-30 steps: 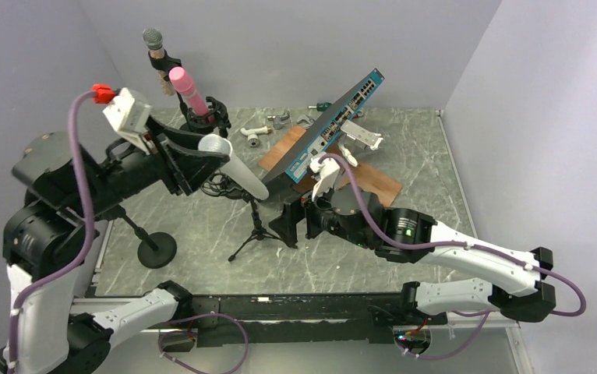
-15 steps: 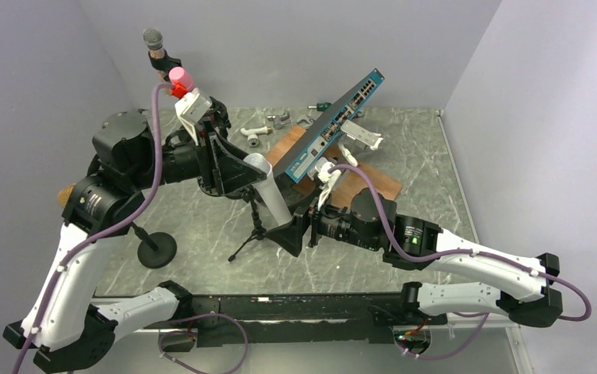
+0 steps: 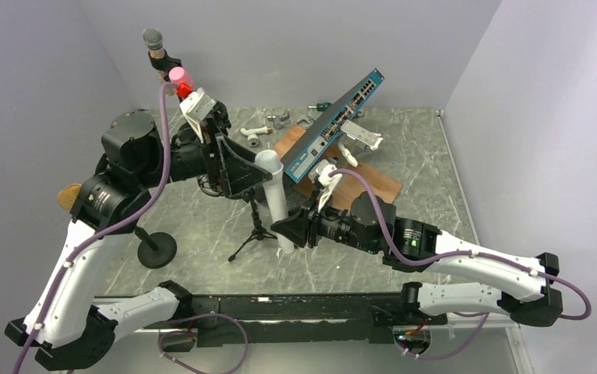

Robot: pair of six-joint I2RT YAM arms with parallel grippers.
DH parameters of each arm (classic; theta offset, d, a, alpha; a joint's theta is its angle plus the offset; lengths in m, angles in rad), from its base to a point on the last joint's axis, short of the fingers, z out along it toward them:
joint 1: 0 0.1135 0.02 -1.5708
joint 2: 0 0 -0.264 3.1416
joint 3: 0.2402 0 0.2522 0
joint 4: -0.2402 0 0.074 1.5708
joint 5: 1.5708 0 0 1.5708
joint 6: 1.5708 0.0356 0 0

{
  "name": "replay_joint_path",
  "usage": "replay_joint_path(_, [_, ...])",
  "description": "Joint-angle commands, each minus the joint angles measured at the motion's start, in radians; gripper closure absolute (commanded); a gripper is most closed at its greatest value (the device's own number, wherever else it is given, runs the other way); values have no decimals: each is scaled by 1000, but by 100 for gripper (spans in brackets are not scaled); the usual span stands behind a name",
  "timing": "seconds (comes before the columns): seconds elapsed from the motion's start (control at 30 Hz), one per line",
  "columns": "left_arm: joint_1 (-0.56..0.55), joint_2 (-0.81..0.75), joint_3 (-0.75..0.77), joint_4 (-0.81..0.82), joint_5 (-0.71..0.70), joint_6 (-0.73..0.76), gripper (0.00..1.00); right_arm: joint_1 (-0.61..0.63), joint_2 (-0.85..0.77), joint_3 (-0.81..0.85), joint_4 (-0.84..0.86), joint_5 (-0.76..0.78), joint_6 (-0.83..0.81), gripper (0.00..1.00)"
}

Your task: Remove the microphone from the stand

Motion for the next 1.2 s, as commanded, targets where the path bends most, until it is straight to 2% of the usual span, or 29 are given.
replay_joint_path(0.0, [-3,-50,54,-69,-212,104,2,-13,-72,-36,-22,177,52,100])
replay_joint_path(0.13, [-3,-137,-11,-67,-406,155,1,-13,-196,-177,1,264,91,100])
replay_joint_path(0.23, [-2,-173,-46,-49,-476,175,1,-12,-285,-234,-39,322,134,100])
replay_joint_path(0.4, [-3,-187,-60,-43,-538,193,0,-13,-394,-282,-217,459,257,100])
replay_joint_path(0.67, [-3,-194,-101,-6,-551,192,1,-13,-515,-297,-709,764,789,100])
replay_joint_path(0.8, [-3,-192,-118,8,-543,193,1,-12,-440,-242,-1056,864,1138,100])
replay_joint_path(0.9, [-2,-188,-120,0,-542,199,1,-14,-374,-219,-1211,893,1315,100])
replay_joint_path(0.97, [-3,-190,-125,4,-539,200,1,-23,-353,-212,-1211,909,1301,100])
replay_joint_path(1.07, [-2,-194,-133,18,-525,196,1,-124,-314,-190,-1099,868,1120,100])
replay_joint_path(1.1, [-3,-194,-134,23,-520,195,1,-215,-296,-185,-1028,814,1002,100])
replay_joint_path(1.17, [-3,-197,-138,23,-509,191,1,-459,-266,-216,-797,608,718,100])
